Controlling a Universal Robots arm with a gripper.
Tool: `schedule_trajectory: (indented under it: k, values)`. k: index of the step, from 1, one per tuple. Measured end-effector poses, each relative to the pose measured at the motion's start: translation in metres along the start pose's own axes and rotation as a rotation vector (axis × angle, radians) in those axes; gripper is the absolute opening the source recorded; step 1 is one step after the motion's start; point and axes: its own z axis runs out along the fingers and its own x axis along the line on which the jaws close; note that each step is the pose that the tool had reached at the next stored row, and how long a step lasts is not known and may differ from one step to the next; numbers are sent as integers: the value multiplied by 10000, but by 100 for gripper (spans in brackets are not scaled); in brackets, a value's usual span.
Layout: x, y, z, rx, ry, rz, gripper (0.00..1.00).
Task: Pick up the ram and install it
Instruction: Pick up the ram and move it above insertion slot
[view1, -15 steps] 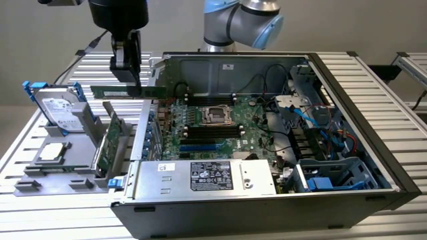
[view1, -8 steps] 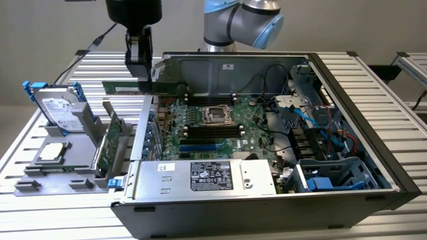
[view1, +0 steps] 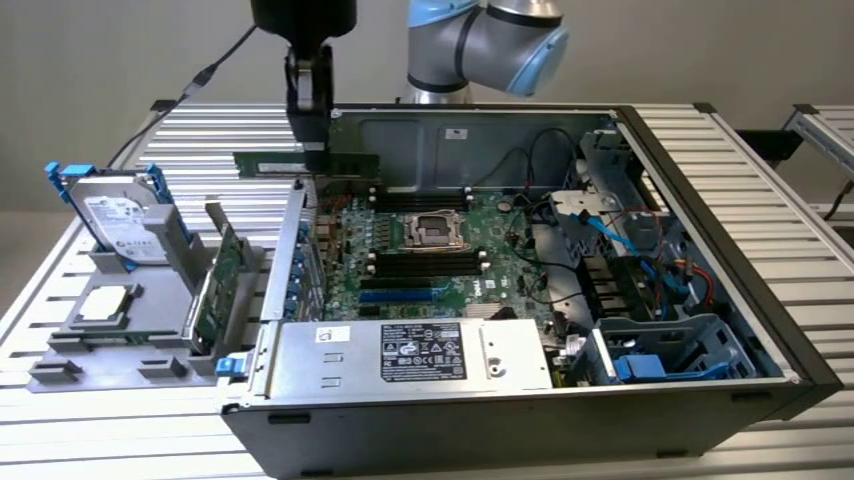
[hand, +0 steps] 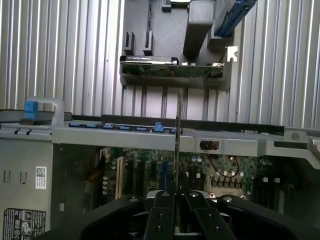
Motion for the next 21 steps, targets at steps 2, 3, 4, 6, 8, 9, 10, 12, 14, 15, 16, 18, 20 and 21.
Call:
schedule_trajectory:
  k: [2, 3, 4, 6, 8, 9, 10, 12, 14, 15, 16, 18, 20, 21]
  values:
    - [-14, -72, -21, -1, 1, 1, 14]
    - [-21, -109, -31, 0, 0, 1, 14]
    - [-27, -152, -43, -1, 1, 0, 14]
    - [-37, -228, -59, 0, 1, 1, 14]
    - [-41, -304, -65, 8, 1, 2, 14]
    - [-42, -341, -68, 15, 1, 1, 14]
    - [-43, -376, -70, 22, 1, 2, 14]
    - [-49, -446, -75, 65, 3, 6, 14]
    - [-64, -517, -77, 130, 6, 9, 14]
    - [-76, -554, -77, 171, 9, 11, 14]
    - [-89, -586, -76, 208, 11, 15, 14]
    - [-125, -657, -67, 248, 12, 17, 14]
    - [-165, -741, -51, 258, 16, 17, 14]
    - [-185, -784, -42, 260, 20, 17, 14]
